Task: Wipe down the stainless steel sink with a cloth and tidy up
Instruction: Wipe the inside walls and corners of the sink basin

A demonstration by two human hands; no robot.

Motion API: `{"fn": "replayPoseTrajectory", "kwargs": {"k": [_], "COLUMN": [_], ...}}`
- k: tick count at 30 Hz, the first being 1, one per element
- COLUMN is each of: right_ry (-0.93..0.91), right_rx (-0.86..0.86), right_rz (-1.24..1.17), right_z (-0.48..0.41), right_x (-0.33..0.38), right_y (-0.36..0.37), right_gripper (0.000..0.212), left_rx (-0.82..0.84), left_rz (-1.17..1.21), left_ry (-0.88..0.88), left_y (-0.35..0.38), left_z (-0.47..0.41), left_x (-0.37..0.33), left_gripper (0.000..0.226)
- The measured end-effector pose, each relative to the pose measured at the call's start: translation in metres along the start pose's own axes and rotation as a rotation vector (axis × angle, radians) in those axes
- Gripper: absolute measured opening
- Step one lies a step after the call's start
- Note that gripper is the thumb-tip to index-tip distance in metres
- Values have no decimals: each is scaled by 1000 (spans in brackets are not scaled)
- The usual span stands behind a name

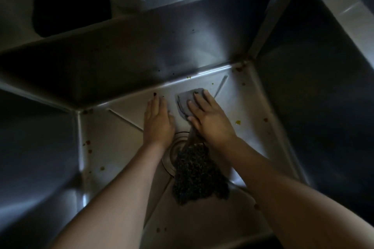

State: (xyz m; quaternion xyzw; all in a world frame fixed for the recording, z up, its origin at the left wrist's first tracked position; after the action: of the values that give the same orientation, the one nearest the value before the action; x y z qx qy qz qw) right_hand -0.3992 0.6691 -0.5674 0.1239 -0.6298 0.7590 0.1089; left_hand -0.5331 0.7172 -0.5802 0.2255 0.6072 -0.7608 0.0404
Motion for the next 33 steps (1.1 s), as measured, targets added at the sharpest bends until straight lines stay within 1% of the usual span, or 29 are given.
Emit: {"fn": "replayPoseTrajectory", "kwargs": {"k": [4, 7, 10, 15, 24, 29, 31, 33], "right_ry": [-67, -45, -9, 14, 26, -12, 23, 125], "right_rx": [9, -9, -48, -105, -123, -92, -93, -127], "right_rz": [13, -7, -2, -7, 45, 94, 105, 66], "right_z": [-5, -5, -8, -13, -55, -55, -49, -39], "right_x": [0, 0, -1, 0, -7, -16, -26, -37], "right_y": [9, 14, 18, 16, 7, 5, 3, 0], "right_gripper": [50, 51, 51, 49, 51, 50, 51, 50], "left_rx": [21, 10, -38, -70, -63, -66, -76, -81], "left_rz": [-27, -90, -137, -141, -194, -198, -191, -189], "left_ry": [65, 90, 89, 76, 82, 89, 86, 81], "left_y": [6, 14, 21, 24, 25, 25, 24, 24], "left_z": [-16, -18, -15, -14, -13, -12, -12, -12], "left_x": [-7, -6, -2, 1, 0, -1, -1, -2], "left_gripper": [50, 51, 52, 51, 50, 51, 51, 53]}}
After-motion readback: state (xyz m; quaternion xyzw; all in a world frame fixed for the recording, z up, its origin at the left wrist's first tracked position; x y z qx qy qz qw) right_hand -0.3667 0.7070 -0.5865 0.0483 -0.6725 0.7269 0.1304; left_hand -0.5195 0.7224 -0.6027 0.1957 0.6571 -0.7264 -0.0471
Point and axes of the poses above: each hand's wrist, its own z-axis away from the middle knuckle, its own y-axis out of the palm, x = y × z, the point moved 4 cm from there along -z, towards the middle knuckle
